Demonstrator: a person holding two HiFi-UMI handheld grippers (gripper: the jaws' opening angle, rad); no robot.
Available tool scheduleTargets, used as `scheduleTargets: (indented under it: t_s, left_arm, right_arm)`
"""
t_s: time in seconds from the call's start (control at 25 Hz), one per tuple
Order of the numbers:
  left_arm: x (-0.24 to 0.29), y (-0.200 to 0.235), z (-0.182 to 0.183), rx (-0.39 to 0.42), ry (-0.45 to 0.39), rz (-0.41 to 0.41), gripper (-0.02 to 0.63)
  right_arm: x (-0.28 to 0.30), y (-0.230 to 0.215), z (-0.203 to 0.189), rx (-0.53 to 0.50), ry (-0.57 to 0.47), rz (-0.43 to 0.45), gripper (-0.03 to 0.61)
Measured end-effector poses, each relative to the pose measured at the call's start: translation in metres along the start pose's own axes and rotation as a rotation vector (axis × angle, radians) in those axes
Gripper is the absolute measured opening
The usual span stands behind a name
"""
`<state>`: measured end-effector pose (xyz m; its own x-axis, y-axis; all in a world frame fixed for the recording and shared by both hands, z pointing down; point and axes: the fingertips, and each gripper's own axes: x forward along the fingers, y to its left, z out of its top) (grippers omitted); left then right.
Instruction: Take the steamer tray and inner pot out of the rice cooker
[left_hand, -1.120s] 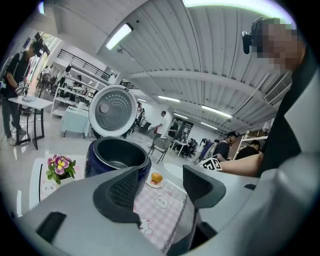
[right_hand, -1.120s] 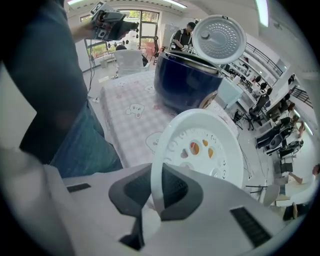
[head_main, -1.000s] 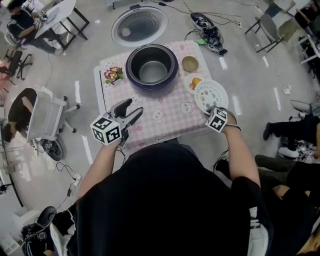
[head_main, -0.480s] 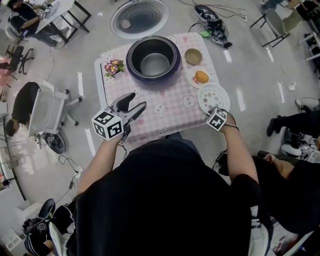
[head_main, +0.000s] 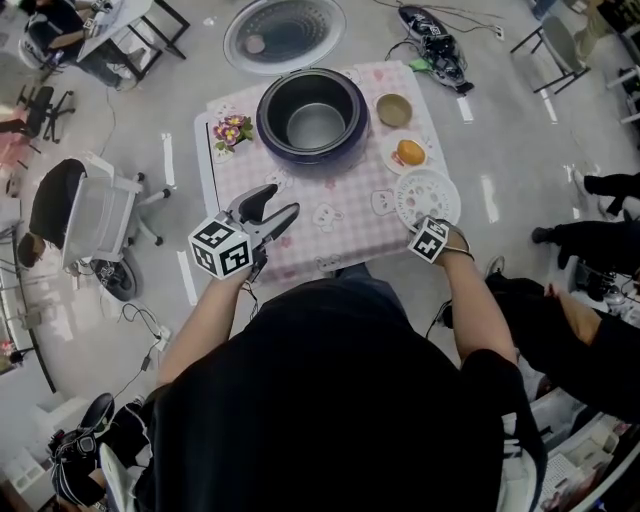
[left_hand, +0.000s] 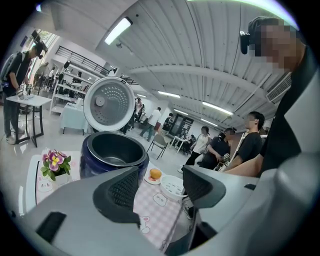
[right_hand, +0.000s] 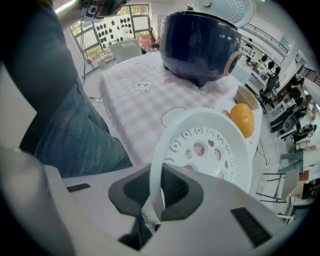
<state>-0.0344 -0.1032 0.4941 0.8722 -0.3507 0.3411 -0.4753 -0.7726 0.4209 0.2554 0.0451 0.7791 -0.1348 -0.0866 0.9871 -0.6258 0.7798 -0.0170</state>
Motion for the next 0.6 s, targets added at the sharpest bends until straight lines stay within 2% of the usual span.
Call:
scheduleTargets:
  t_s: [0.6]
  left_arm:
    - [0.000,0.008,0.007,0.002,-0.001,0.022,0.296]
  right_arm:
    - [0.025,-0.002,0.003,-0.019,0.022,0.024,0.044]
